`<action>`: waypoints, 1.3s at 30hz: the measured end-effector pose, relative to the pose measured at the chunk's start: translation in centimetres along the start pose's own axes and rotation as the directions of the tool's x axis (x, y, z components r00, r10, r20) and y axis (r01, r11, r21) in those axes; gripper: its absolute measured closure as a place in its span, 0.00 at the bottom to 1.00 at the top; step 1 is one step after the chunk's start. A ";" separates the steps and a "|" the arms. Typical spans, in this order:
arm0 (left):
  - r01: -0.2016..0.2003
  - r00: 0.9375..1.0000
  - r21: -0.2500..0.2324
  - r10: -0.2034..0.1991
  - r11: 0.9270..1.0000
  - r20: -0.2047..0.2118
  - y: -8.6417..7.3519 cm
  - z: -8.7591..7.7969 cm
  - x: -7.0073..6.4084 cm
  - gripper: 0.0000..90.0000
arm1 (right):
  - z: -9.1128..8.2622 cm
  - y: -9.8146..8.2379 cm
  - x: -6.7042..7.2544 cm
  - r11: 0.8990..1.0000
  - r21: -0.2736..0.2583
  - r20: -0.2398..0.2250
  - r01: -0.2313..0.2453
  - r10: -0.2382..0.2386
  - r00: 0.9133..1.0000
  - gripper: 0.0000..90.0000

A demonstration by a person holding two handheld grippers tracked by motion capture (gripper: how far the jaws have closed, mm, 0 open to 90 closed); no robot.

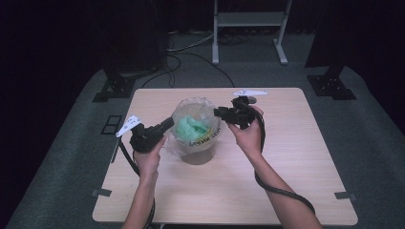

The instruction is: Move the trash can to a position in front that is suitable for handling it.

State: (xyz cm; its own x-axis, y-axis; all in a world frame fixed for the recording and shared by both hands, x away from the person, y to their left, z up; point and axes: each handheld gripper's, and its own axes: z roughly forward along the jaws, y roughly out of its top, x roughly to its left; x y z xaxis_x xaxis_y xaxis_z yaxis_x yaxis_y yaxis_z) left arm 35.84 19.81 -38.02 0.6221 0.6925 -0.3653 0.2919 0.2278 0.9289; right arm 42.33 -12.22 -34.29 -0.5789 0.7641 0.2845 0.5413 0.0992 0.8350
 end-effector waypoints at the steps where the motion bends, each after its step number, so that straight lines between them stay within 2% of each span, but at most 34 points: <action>1: 0.000 1.000 0.000 0.000 1.000 0.000 0.0 0.0 0.0 1.00 | 0.0 0.0 0.0 1.000 0.000 0.000 0.000 0.000 1.000 0.84; 6: 0.001 1.000 -0.008 -0.001 1.000 0.009 0.3 -0.2 -0.2 1.00 | -0.2 0.7 0.2 1.000 0.017 0.017 0.007 -0.008 1.000 0.95; 11: -0.005 1.000 -0.027 0.005 1.000 0.021 0.8 -0.4 -0.7 1.00 | -0.6 1.2 0.7 1.000 0.010 0.020 0.026 -0.026 0.999 0.99; 14: -0.022 1.000 -0.027 0.022 0.999 0.020 0.8 -0.4 -0.9 1.00 | -0.8 1.5 1.0 0.999 0.008 0.016 0.039 -0.039 0.999 1.00; 21: -0.050 0.998 -0.022 0.051 0.999 0.048 0.8 0.1 -2.1 1.00 | -1.2 1.9 2.2 0.998 0.013 -0.042 0.056 -0.056 0.998 1.00; 24: -0.084 0.995 -0.004 0.084 0.996 0.050 0.7 0.4 -2.9 1.00 | -1.1 1.9 3.0 0.998 0.024 -0.076 0.061 -0.059 0.995 1.00; 31: -0.097 0.993 0.010 0.096 0.995 0.066 0.5 1.0 -3.5 1.00 | -0.7 1.9 4.3 0.996 0.045 -0.119 0.079 -0.073 0.990 1.00; 39: -0.109 0.991 0.031 0.106 0.994 0.086 0.2 1.6 -4.1 1.00 | -0.1 1.9 4.9 0.997 0.060 -0.190 0.046 -0.034 0.981 1.00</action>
State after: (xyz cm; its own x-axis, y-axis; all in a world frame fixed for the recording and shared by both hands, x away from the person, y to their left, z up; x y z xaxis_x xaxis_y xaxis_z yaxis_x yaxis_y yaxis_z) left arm 34.46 15.90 -36.46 0.7095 0.6516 -0.2686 0.2447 0.1296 0.9609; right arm 40.48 -8.36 -31.28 -0.7025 0.6253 0.3399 0.5492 0.1725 0.8177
